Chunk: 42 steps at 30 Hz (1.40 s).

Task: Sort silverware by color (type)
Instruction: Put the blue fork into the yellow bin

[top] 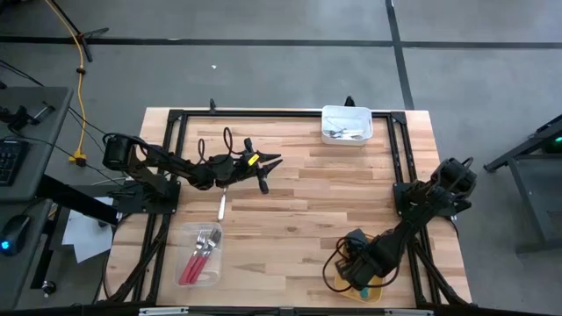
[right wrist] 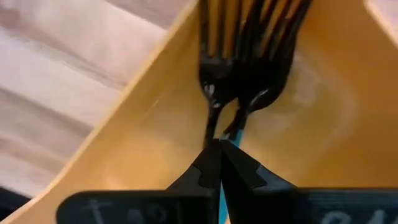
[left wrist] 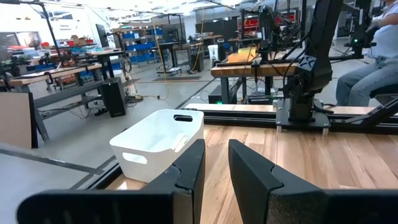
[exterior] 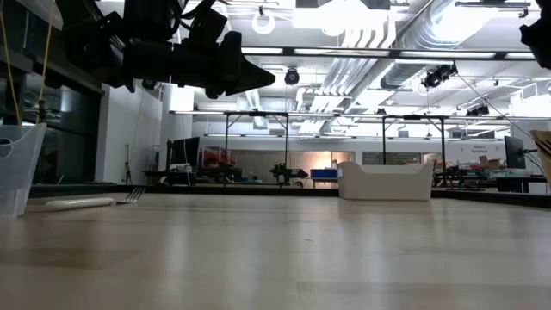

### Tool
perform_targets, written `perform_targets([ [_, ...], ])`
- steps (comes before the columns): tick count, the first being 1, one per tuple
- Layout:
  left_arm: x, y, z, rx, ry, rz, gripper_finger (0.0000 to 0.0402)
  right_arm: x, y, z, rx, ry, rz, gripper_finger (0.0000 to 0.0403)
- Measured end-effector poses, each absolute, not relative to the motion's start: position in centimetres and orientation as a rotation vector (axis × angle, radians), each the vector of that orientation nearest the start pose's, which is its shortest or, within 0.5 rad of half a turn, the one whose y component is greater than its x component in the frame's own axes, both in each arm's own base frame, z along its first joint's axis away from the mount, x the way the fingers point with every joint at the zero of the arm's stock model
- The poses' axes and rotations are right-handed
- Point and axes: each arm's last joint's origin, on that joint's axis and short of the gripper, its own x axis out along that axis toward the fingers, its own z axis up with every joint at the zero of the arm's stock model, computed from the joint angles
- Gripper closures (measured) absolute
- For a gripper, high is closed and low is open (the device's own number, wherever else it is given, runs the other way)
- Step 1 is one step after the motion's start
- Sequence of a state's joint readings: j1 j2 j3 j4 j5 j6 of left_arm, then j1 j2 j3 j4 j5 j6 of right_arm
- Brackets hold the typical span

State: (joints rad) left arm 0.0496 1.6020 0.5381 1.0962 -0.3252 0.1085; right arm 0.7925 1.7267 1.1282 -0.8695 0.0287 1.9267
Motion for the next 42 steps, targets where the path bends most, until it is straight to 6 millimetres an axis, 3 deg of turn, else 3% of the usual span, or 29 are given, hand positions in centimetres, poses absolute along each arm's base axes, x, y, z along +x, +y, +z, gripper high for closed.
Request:
perform_targets([
  [7,29.4,2.4,18.5,0.103,-0.011,0.376,0.0339,22.5,22.1,18.1,0.927,1.232,-0.699,0.0403],
  [15,29.4,2.4,18.5,0.104,-0.003,0.376,0.0339,22.6,22.1,16.9,0.899,1.319,-0.726,0.0403],
  [22,29.4,2.4,18.5,0.104,-0.003,0.376,0.0339,21.5,21.5,17.5,0.928,1.325,-0.881,0.0403],
  [29,29.4,2.4,18.5,0.104,-0.003,0.376,0.0339,21.3,21.5,18.0,0.960,1.327,-0.876,0.0403],
  [36,29.4,2.4,18.4,0.104,0.000,0.376,0.0339,21.2,20.5,18.9,0.924,1.170,-0.913,0.0403],
  [42,29.4,2.4,18.3,0.106,0.009,0.375,0.0339,21.8,20.3,18.1,0.893,1.285,-0.903,0.0403],
])
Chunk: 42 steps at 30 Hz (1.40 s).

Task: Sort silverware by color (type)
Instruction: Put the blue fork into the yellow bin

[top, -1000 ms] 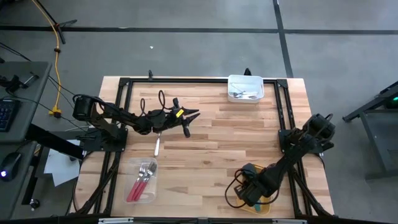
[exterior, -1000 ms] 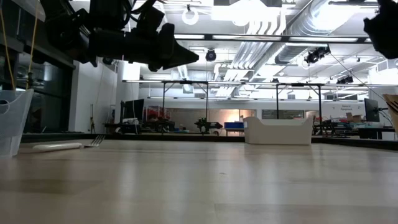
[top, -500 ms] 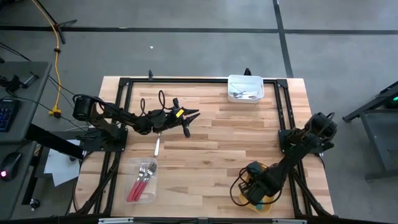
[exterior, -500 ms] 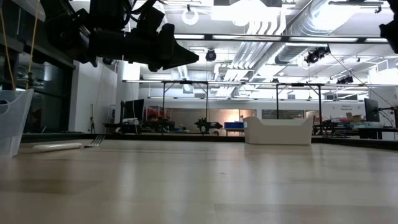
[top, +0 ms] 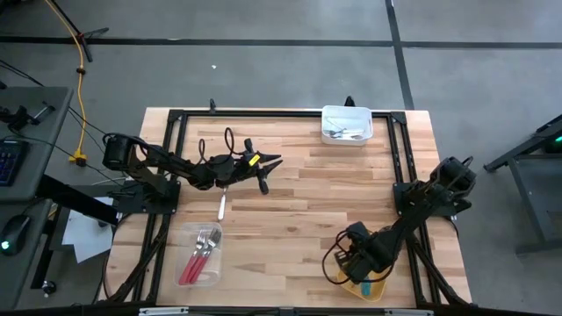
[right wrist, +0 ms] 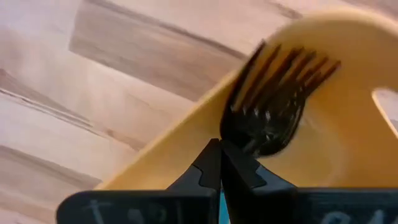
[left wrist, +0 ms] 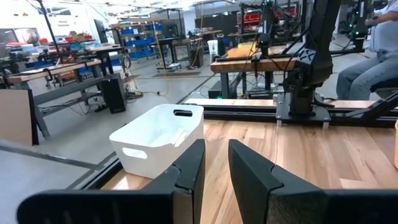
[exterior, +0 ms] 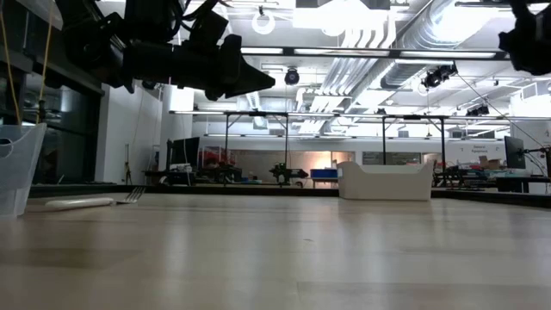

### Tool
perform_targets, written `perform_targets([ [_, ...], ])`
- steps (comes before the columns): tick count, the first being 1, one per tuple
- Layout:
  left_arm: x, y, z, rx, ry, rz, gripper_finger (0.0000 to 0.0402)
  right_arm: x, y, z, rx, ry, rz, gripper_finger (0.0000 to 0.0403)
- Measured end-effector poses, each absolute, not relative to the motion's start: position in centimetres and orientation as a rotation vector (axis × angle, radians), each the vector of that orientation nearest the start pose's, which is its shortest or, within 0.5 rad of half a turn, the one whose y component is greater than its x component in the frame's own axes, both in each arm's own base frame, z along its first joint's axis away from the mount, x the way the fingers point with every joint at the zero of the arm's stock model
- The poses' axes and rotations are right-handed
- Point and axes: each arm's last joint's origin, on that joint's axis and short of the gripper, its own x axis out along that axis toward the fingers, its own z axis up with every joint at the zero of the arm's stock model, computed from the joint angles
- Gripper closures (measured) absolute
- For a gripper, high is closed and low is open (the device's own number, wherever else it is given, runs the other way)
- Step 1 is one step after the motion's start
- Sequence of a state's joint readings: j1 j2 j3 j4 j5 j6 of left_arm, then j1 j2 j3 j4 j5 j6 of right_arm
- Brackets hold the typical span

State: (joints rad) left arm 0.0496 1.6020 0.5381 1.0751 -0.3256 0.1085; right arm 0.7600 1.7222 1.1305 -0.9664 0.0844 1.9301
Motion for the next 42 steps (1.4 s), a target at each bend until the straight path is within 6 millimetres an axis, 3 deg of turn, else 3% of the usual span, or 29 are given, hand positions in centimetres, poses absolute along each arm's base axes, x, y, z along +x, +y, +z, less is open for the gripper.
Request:
perform_targets([
  [10,29.4,2.4,18.3,0.106,0.012,0.375,0.0339,20.7,19.8,18.7,0.888,1.395,-0.985,0.0403],
  [18,29.4,2.4,18.3,0.107,0.018,0.375,0.0339,19.2,18.2,19.7,0.705,1.404,-1.110,0.0403],
  [36,29.4,2.4,18.2,0.107,0.019,0.375,0.0339,22.7,14.7,19.7,0.482,1.291,-0.929,0.0403],
  [42,29.4,2.5,18.1,0.113,0.037,0.379,0.0339,22.9,14.5,21.2,0.494,1.265,-0.829,0.0403],
])
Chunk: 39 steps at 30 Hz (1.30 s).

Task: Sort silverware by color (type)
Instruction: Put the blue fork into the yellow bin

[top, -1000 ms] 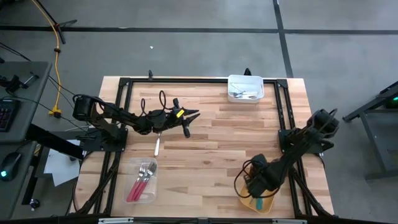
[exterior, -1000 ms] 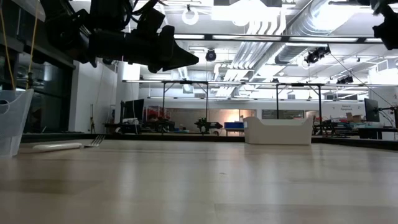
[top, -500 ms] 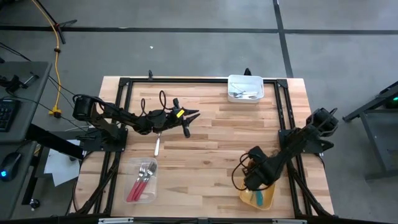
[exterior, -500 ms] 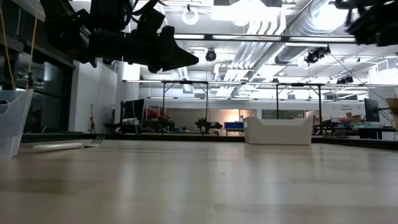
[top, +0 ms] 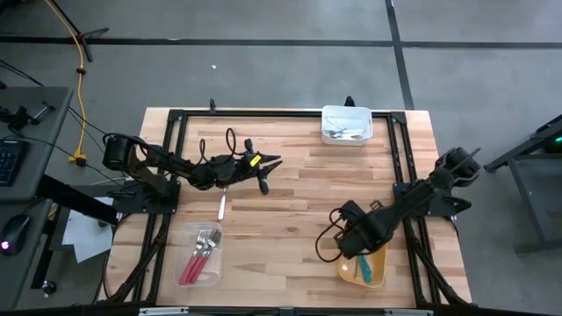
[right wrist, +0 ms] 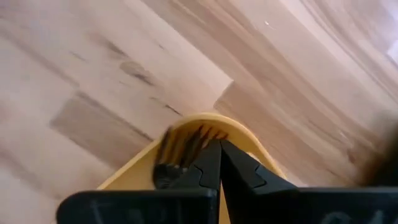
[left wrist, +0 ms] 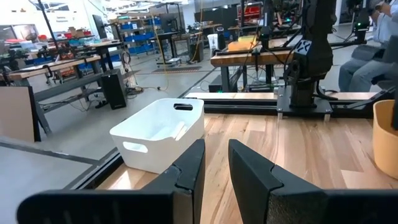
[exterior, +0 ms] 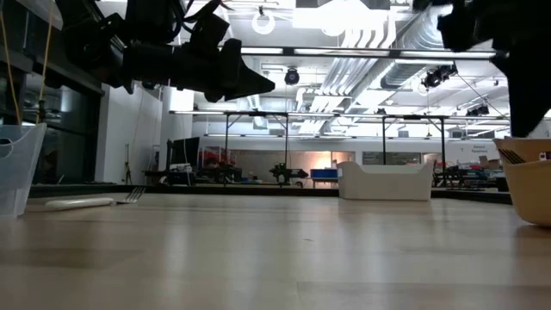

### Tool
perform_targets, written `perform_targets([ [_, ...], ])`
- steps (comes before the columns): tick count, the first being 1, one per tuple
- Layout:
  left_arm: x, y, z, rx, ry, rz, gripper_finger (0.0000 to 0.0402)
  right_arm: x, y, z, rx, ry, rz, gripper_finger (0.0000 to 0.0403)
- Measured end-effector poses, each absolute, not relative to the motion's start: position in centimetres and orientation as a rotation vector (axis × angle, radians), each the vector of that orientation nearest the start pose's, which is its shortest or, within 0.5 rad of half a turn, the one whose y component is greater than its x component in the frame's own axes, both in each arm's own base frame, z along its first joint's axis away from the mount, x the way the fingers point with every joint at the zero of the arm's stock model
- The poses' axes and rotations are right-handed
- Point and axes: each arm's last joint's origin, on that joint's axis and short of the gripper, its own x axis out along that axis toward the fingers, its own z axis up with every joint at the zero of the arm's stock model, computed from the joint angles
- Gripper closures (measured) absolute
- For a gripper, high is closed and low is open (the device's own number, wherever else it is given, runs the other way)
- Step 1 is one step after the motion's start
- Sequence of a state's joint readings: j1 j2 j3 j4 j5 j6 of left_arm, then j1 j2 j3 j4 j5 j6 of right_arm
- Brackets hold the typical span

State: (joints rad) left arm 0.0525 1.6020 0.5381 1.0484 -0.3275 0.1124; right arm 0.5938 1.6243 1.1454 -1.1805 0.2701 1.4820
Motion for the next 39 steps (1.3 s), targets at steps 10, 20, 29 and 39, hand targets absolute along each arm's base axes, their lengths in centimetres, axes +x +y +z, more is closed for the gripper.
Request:
perform_targets([
  [10,29.4,2.5,18.0,0.118,0.043,0.383,0.0339,24.1,14.1,19.8,0.528,1.208,-0.635,0.0403],
  [20,29.4,2.6,18.0,0.119,0.046,0.405,0.0339,24.2,14.2,20.5,0.581,1.270,-0.628,0.0403],
  [29,29.3,2.6,18.0,0.131,0.054,0.408,0.0339,23.3,16.7,21.0,0.918,1.388,-0.680,0.0337],
  [39,29.3,2.6,17.9,0.132,0.062,0.407,0.0339,21.8,17.2,18.5,0.969,1.376,-0.763,0.0232],
])
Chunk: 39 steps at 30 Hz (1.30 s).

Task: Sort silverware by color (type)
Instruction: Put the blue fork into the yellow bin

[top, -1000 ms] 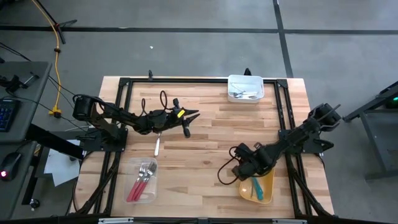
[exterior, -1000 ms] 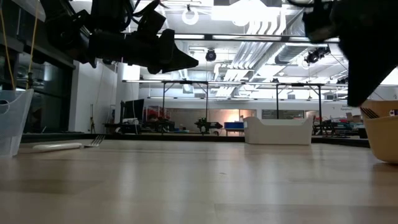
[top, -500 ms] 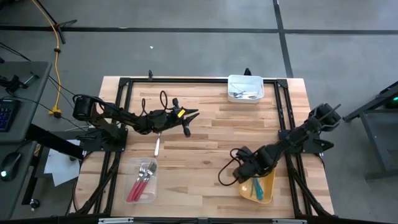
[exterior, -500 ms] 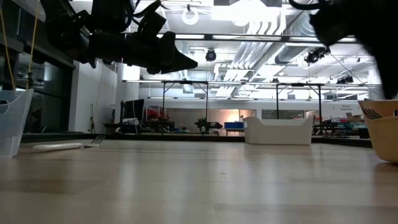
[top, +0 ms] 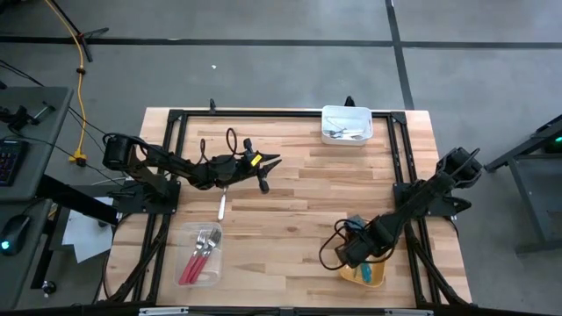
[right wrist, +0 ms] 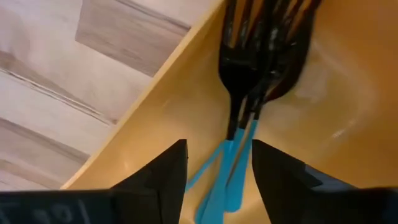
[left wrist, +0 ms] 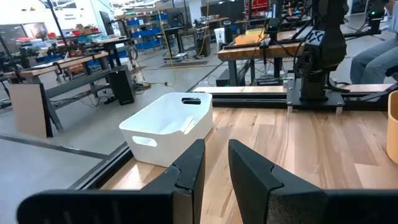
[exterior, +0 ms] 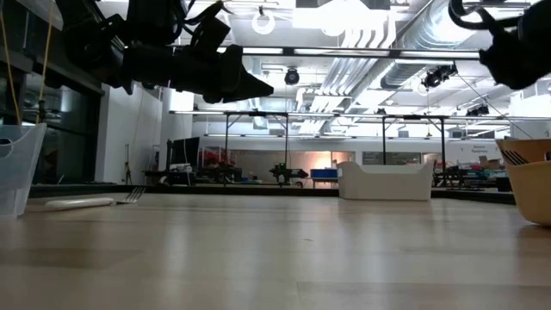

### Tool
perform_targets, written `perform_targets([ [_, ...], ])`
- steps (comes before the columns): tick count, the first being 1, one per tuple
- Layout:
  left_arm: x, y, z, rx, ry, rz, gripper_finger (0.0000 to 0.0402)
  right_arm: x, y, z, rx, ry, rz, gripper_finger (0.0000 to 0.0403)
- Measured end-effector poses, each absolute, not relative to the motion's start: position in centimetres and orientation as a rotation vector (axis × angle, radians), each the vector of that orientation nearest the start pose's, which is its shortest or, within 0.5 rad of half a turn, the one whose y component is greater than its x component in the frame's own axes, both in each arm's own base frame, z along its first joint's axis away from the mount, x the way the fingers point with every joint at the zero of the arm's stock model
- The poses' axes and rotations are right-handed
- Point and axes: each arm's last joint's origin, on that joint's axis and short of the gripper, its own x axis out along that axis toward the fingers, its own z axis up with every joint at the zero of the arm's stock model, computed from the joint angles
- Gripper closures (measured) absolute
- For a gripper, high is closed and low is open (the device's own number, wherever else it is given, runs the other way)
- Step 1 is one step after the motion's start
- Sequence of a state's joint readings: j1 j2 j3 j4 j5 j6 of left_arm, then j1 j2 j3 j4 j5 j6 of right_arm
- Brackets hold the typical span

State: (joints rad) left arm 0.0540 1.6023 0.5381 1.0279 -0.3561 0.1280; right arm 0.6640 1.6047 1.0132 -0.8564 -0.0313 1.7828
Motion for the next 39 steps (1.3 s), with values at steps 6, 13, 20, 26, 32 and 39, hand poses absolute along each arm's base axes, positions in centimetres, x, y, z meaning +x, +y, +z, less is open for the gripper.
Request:
perform_targets([
  [6,29.3,2.6,17.9,0.132,0.062,0.407,0.0339,21.3,16.8,17.1,0.978,1.378,-0.783,0.0294],
  [13,29.4,2.6,17.9,0.131,0.062,0.407,0.0339,21.2,16.7,16.9,0.964,1.384,-0.786,0.0394],
  [20,29.4,2.6,17.9,0.131,0.062,0.407,0.0339,21.6,17.1,17.8,0.985,1.399,-0.744,0.0397],
  [26,29.3,2.6,17.9,0.128,0.061,0.407,0.0339,21.7,17.3,19.0,1.017,1.442,-0.787,0.0393],
  [32,29.4,2.6,17.9,0.128,0.061,0.407,0.0339,21.4,17.2,19.0,1.011,1.480,-0.811,0.0398],
  [39,29.3,2.6,17.9,0.128,0.061,0.407,0.0339,21.3,17.0,19.0,0.982,1.486,-0.814,0.0350],
])
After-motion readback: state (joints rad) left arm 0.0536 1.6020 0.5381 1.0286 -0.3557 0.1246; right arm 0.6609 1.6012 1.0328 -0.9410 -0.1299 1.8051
